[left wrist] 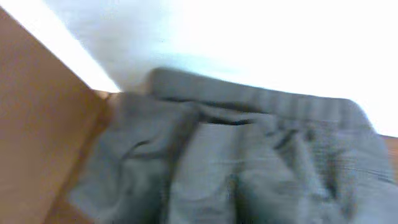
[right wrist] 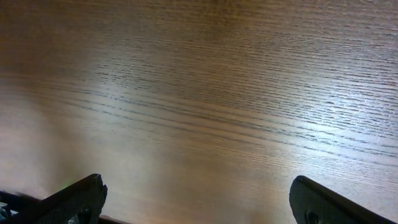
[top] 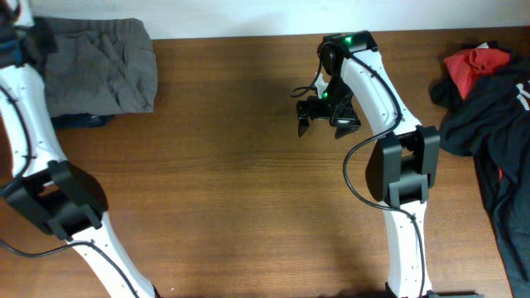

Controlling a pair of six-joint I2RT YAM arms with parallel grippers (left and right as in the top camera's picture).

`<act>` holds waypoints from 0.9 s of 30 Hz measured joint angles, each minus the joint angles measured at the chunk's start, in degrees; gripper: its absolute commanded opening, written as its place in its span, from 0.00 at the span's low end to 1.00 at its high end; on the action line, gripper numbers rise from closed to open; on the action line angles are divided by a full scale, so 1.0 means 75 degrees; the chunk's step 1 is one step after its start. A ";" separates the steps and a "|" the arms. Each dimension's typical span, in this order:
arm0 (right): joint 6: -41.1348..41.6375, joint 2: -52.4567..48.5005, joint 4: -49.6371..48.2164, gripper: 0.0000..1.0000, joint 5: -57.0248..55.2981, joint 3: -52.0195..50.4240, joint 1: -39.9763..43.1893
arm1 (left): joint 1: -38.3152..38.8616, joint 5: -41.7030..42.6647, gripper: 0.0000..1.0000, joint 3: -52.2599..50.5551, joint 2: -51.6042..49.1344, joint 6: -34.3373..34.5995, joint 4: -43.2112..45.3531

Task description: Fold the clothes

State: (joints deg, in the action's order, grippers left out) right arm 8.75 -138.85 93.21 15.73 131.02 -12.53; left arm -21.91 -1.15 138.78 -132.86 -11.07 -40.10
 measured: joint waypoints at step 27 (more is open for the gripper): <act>0.0000 -0.0003 0.0058 0.99 0.0000 0.0000 0.0000 | -0.0122 -0.0568 0.02 0.0233 -0.3086 0.0146 0.2430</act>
State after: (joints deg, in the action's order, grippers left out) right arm 8.75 -138.87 93.65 15.73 131.02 -12.53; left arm -22.83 -5.41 140.53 -156.00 -9.98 -21.87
